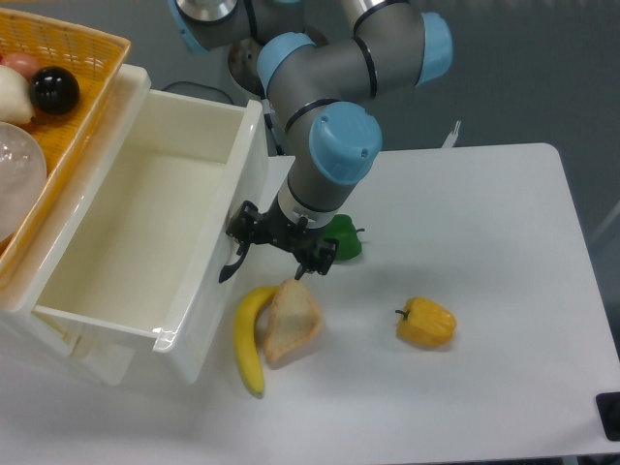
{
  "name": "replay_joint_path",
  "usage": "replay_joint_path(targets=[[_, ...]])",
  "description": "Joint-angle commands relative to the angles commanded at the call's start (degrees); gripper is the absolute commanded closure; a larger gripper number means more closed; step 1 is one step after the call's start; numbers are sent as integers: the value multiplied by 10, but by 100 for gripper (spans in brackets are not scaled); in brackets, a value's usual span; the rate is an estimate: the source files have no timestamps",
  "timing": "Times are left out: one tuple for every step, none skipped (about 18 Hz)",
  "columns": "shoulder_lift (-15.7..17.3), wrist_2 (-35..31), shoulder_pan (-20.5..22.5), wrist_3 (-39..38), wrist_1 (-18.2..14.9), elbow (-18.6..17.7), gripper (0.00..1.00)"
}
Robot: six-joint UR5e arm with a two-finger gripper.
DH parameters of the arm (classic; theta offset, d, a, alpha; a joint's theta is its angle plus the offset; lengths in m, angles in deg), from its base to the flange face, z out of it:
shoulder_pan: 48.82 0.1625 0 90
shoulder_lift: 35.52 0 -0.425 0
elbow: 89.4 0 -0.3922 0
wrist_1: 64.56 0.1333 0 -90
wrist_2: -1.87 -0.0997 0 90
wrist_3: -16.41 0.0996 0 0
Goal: Slide open the top white drawer
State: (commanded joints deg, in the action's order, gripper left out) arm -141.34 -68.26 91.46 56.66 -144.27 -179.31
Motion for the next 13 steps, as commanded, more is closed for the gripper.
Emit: replay_joint_path(targets=[[0, 0, 0, 1, 0, 0, 0], [0, 0, 0, 2, -1, 0, 0], [0, 0, 0, 2, -1, 0, 0], [0, 1, 0, 2, -2, 0, 0], [0, 2, 0, 1, -2, 0, 0], [-1, 3, 0, 1, -2, -2, 0], [-1, 4, 0, 0, -5, -2, 0], [-1, 5, 1, 1, -10, -2, 0], [-1, 6, 0, 0, -11, -2, 0], [-1, 11, 1, -2, -11, -2, 0], [-1, 18, 1, -2, -14, -3, 0], [-2, 22, 1, -3, -18, -3, 0], [-3, 23, 1, -3, -22, -3, 0]])
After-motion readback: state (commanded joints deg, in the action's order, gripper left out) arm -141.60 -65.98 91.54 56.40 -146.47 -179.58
